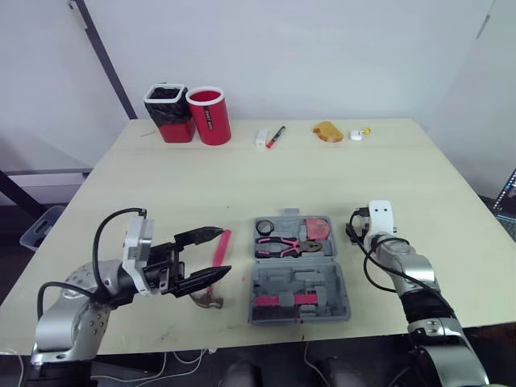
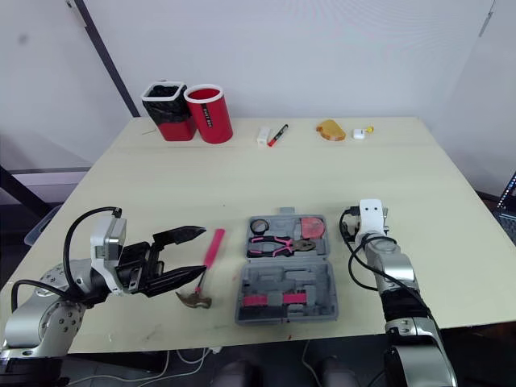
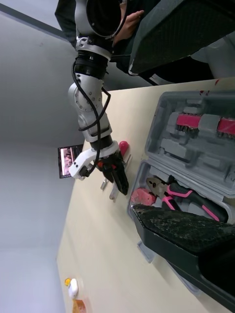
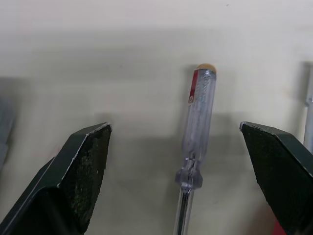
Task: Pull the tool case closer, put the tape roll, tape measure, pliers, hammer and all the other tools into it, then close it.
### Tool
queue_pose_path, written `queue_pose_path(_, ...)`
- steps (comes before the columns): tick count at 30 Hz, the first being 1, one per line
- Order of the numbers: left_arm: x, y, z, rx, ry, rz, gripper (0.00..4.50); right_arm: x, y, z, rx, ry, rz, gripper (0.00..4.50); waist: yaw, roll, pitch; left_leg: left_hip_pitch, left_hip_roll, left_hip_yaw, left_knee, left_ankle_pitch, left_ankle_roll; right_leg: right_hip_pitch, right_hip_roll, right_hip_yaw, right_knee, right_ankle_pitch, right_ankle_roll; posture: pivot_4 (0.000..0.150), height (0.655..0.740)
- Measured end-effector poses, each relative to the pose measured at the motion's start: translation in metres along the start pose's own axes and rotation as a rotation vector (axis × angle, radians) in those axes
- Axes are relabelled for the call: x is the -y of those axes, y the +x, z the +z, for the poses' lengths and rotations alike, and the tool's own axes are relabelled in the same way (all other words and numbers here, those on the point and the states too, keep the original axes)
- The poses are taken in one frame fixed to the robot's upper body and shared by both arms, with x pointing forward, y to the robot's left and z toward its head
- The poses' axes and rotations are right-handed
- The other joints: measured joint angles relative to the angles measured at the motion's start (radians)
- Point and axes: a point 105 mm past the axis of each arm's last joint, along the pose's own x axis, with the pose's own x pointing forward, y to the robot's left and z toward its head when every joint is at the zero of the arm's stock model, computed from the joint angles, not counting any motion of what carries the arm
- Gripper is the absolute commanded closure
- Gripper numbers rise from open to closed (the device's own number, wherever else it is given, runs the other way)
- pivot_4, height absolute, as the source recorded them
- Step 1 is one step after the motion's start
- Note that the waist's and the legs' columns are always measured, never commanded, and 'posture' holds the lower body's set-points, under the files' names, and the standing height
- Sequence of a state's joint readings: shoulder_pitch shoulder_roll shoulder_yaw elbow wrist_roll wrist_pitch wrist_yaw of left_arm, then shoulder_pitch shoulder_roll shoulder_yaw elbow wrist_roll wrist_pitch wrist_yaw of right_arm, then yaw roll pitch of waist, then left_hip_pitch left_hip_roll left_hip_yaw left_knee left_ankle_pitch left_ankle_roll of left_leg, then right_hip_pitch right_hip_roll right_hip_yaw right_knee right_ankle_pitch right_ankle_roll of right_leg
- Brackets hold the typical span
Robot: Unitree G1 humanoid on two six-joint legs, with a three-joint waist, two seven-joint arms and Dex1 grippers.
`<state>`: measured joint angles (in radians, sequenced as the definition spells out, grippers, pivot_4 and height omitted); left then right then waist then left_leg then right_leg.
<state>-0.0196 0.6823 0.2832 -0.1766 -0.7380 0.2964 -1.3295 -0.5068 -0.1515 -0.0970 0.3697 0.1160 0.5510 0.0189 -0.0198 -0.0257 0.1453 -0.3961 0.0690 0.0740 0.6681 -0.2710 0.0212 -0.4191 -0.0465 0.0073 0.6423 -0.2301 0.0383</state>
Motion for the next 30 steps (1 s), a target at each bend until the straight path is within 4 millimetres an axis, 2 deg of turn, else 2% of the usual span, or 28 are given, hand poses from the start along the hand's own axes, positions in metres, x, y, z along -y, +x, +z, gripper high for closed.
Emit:
queue_pose_path(2,0.000,-0.001,-0.001,0.001,-0.002,0.003,0.00,-0.003,-0.002,-0.005,0.013,0.023,-0.022,1.81,0.001,0.000,0.000,0.000,0.000,0.000,0.000,0.000,0.000,0.000,0.000,0.000,0.000,0.000,0.000,0.150,0.7400)
queue_pose_path(3,0.000,-0.001,-0.001,0.001,-0.002,0.003,0.00,-0.004,-0.003,-0.005,0.017,0.028,-0.030,1.81,0.001,0.000,0.000,0.000,0.000,0.000,0.000,0.000,0.000,0.000,0.000,0.000,0.000,0.000,0.000,0.150,0.7400)
queue_pose_path(4,-0.001,-0.002,-0.002,0.002,0.000,0.003,0.00,-0.003,-0.005,-0.007,0.016,0.031,-0.042,2.48,0.002,0.000,0.000,0.000,0.000,0.000,0.000,0.000,0.000,0.000,0.000,0.000,0.000,0.000,0.000,0.150,0.7400)
queue_pose_path(5,-0.001,-0.002,-0.002,0.003,0.001,0.004,0.00,-0.002,-0.005,-0.008,0.017,0.031,-0.046,2.85,0.003,0.000,0.000,0.000,0.000,0.000,0.000,0.000,0.000,0.000,0.000,0.000,0.000,0.000,-0.001,0.150,0.7400)
queue_pose_path(6,-0.001,-0.003,-0.003,0.004,-0.001,0.004,0.00,0.000,-0.006,-0.009,0.018,0.026,-0.061,3.40,0.003,0.000,0.000,0.000,0.000,0.000,0.001,0.000,0.000,0.000,0.000,0.000,0.000,0.000,-0.001,0.150,0.7400)
queue_pose_path(9,-0.001,-0.004,-0.004,0.004,-0.006,0.005,0.00,0.001,-0.007,-0.009,0.020,0.024,-0.076,4.45,0.002,0.000,0.000,0.000,0.000,0.000,0.001,0.000,0.000,0.000,0.000,0.000,0.000,-0.001,-0.001,0.150,0.7400)
queue_pose_path(20,-0.001,-0.004,-0.003,0.008,-0.005,0.001,0.00,0.002,-0.007,-0.009,0.025,0.021,-0.073,4.45,0.002,0.000,0.000,0.000,0.000,0.000,0.001,0.000,0.000,0.000,0.000,0.000,0.000,-0.001,-0.001,0.150,0.7400)
queue_pose_path(25,0.000,-0.004,-0.002,0.031,-0.029,0.006,0.00,0.002,-0.017,-0.005,0.031,0.012,-0.008,4.45,0.002,0.001,0.000,0.000,0.000,0.000,0.000,0.000,0.000,0.000,0.000,0.001,0.000,0.000,-0.001,0.150,0.7400)
queue_pose_path(27,0.001,-0.002,0.003,0.062,-0.061,0.006,0.00,-0.007,-0.034,0.018,0.090,-0.047,0.096,4.45,-0.001,0.001,0.000,0.000,0.001,0.000,0.000,0.000,0.000,0.000,0.000,0.001,0.000,-0.001,-0.001,0.150,0.7400)
queue_pose_path(29,0.003,0.000,0.006,0.073,-0.074,-0.005,0.00,-0.011,-0.046,0.022,0.085,-0.102,0.162,4.45,0.000,0.002,0.001,0.000,0.001,0.000,0.000,0.000,0.000,0.000,0.000,0.000,0.000,-0.001,-0.001,0.150,0.7400)
queue_pose_path(30,0.005,-0.001,0.010,0.086,-0.069,0.002,0.00,-0.021,-0.069,0.029,0.073,-0.229,0.308,4.45,0.004,0.005,0.003,-0.001,0.001,-0.001,0.000,0.000,0.000,0.000,-0.001,0.000,-0.001,-0.001,-0.001,0.150,0.7400)
